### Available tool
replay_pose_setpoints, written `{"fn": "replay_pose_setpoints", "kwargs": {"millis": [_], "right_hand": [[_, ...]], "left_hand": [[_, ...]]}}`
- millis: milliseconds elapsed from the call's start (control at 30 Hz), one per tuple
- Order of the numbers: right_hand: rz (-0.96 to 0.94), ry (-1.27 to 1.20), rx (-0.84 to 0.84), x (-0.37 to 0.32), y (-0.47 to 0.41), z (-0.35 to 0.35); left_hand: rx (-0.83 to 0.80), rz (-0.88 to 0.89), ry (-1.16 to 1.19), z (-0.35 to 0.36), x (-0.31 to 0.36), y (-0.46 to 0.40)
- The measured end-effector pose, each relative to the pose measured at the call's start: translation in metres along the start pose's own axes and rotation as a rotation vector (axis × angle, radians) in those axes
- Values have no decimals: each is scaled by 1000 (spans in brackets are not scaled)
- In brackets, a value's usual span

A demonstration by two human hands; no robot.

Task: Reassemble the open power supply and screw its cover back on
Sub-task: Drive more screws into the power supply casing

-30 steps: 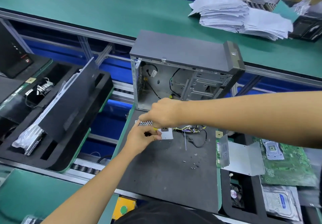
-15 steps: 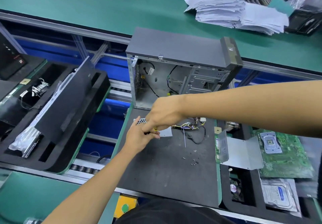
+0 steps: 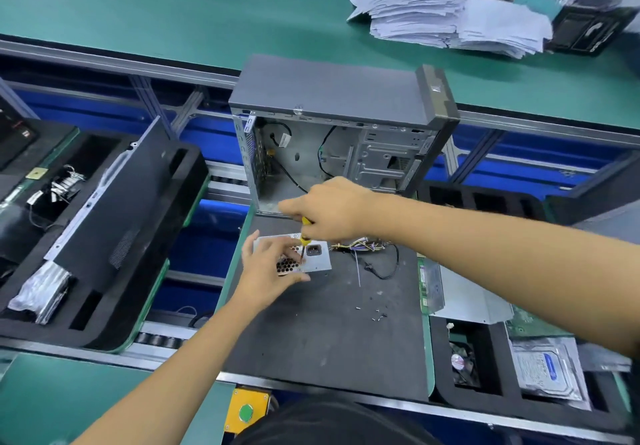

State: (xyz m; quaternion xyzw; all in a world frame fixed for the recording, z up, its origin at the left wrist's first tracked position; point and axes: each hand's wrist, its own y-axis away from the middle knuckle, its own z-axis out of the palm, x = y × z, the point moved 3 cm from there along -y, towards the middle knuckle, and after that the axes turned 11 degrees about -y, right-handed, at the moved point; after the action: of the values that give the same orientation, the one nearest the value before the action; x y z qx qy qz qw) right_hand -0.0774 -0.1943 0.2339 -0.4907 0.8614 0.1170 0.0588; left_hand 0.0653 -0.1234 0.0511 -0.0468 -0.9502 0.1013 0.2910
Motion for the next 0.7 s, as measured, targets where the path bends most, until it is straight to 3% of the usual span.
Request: {"fn": "replay_pose_setpoints", "kwargs": {"millis": [133, 267, 333, 367, 433, 467, 633, 700], "right_hand": [[206, -204, 158, 35, 40, 15], [405, -392, 305, 58, 76, 43], [486, -471, 365, 65, 91, 55], [518, -496, 388, 68, 96, 61], [579, -558, 424, 72, 107, 70], [605, -594, 437, 74, 112, 72], [666, -702, 494, 78, 129, 84], [671, -755, 522, 79, 133, 88]], "left_hand": [[144, 115, -326, 13, 15, 12], [255, 297, -387, 42, 47, 36], [108, 400, -428, 65, 69, 42], [-56, 427, -447, 79, 77, 42], [-417, 324, -405, 103, 88, 40], [-506, 260, -380, 112, 91, 37], [-671, 117, -333, 137, 102, 29], [-637, 139, -374, 139, 104, 25]]}}
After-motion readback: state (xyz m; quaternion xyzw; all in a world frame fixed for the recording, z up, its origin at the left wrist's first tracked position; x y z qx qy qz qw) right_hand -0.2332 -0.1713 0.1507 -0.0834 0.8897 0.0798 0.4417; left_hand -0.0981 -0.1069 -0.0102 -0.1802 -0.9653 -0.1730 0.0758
